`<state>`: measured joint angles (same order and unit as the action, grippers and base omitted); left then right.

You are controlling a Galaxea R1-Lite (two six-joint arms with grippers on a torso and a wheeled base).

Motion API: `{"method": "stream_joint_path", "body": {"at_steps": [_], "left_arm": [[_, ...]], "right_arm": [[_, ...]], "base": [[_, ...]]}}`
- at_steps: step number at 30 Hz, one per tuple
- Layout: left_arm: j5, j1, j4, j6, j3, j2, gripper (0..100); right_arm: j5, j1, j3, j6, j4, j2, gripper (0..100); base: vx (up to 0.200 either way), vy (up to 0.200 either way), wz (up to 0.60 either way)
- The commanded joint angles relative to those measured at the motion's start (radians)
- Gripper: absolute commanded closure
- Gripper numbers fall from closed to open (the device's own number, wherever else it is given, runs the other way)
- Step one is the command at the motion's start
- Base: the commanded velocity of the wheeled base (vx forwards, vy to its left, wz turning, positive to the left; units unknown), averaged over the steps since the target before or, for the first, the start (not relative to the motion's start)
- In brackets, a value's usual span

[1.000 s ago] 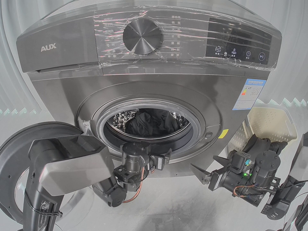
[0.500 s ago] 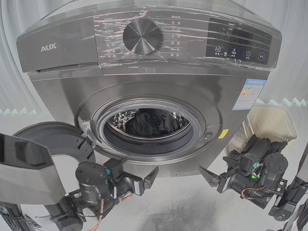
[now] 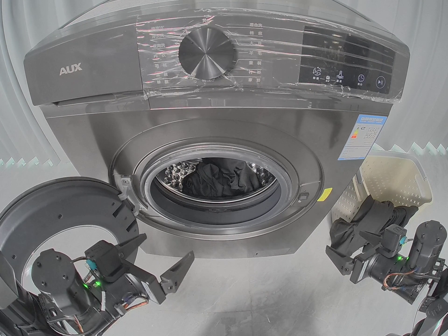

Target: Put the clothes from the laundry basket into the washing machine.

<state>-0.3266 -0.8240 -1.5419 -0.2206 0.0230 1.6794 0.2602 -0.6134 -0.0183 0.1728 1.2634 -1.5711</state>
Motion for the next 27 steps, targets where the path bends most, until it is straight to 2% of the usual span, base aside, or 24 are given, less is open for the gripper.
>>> {"method": "stream_joint_path", "body": {"at_steps": [1, 4, 7, 12, 13, 14, 15, 16, 19, 21, 23, 27], "left_arm": [[-0.04, 0.016, 0.008, 0.023, -0.023, -0.084, 0], [-0.052, 0.028, 0.017, 0.023, -0.023, -0.102, 0], [-0.063, 0.029, 0.065, 0.023, -0.023, -0.15, 0], [-0.065, 0.025, 0.243, 0.04, -0.023, -0.305, 0], [-0.065, 0.025, 0.243, 0.04, -0.023, -0.305, 0], [-0.068, 0.029, 0.316, 0.044, -0.023, -0.363, 0], [-0.068, 0.029, 0.316, 0.044, -0.023, -0.363, 0], [-0.069, 0.039, 0.416, 0.046, -0.023, -0.451, 0], [-0.069, 0.042, 0.525, 0.047, -0.023, -0.549, 0], [-0.069, 0.045, 0.635, 0.047, -0.023, -0.653, 0], [-0.069, 0.059, 0.695, 0.037, -0.023, -0.707, 0], [-0.068, 0.126, 0.855, 0.032, -0.023, -0.843, 0]], "right_arm": [[0.042, 0.0, 0.018, 0.017, -0.107, 0.143, 0], [0.063, -0.002, 0.018, 0.04, -0.165, 0.198, 0], [0.065, 0.009, 0.018, 0.05, -0.214, 0.263, 0], [0.063, 0.017, 0.018, 0.06, -0.389, 0.398, 0], [0.063, 0.017, 0.018, 0.06, -0.389, 0.398, 0], [0.062, 0.024, 0.018, 0.07, -0.44, 0.445, 0], [0.062, 0.024, 0.018, 0.07, -0.44, 0.445, 0], [0.06, 0.043, 0.018, 0.071, -0.518, 0.511, 0], [0.068, 0.092, 0.018, 0.062, -0.596, 0.582, 0], [0.074, 0.142, 0.018, 0.036, -0.628, 0.652, 0], [0.074, 0.165, 0.018, 0.025, -0.644, 0.691, 0], [0.074, 0.224, 0.018, 0.027, -0.751, 0.793, 0]], "base": [[-0.2, 0.0, 0.0], [-0.2, 0.0, 0.0], [-0.2, 0.0, 0.0], [-0.2, 0.0, 0.0], [-0.2, 0.0, 0.0], [-0.2, 0.0, 0.0], [-0.2, 0.0, 0.0], [-0.2, 0.0, 0.0], [-0.2, 0.0, 0.0], [0.0, 0.0, 0.0], [0.0, 0.0, 0.0], [0.0, 0.0, 0.0]]}}
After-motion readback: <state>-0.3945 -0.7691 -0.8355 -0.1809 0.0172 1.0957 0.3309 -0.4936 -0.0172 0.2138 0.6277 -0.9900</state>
